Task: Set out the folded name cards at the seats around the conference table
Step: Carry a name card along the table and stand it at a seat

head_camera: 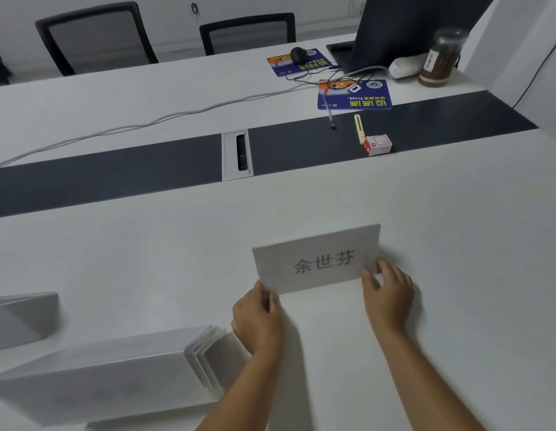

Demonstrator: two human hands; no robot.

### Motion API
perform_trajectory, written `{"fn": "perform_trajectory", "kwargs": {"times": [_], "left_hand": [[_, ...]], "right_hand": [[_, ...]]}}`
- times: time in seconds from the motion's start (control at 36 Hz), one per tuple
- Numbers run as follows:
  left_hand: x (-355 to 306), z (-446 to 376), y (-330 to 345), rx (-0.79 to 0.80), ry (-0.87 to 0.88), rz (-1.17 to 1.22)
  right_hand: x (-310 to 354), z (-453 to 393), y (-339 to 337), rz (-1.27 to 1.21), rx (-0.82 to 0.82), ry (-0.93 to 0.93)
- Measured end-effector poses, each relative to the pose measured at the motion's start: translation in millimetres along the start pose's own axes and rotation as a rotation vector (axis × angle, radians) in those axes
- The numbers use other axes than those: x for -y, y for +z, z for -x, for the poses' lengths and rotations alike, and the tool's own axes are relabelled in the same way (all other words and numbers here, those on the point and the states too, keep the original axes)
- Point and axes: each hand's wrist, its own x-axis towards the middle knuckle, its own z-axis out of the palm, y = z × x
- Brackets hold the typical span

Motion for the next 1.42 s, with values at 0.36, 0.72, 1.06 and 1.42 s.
{"fn": "perform_trajectory", "kwargs": {"times": [0.36,0.72,1.06,1.42], "left_hand": [[1.8,-0.7,2.1,-0.022,0.037,-0.023],[5.4,10.1,-6.6,0.093,0.022,0.022],[54.5,112.7,-92.6,0.408,0.011,0.291],[134.4,24.9,-266.8,-0.051,-0.151,0.446]], "right_hand": [[-0.3,-0.5,1.1,0.019,-0.002,-0.026],[4.4,10.2,-12.3,-0.029,0.109,0.099],[5.0,121.1,-69.5,0.075,0.282,0.075],[168.3,187.2,-29.3,-0.457,0.736,0.14]]}}
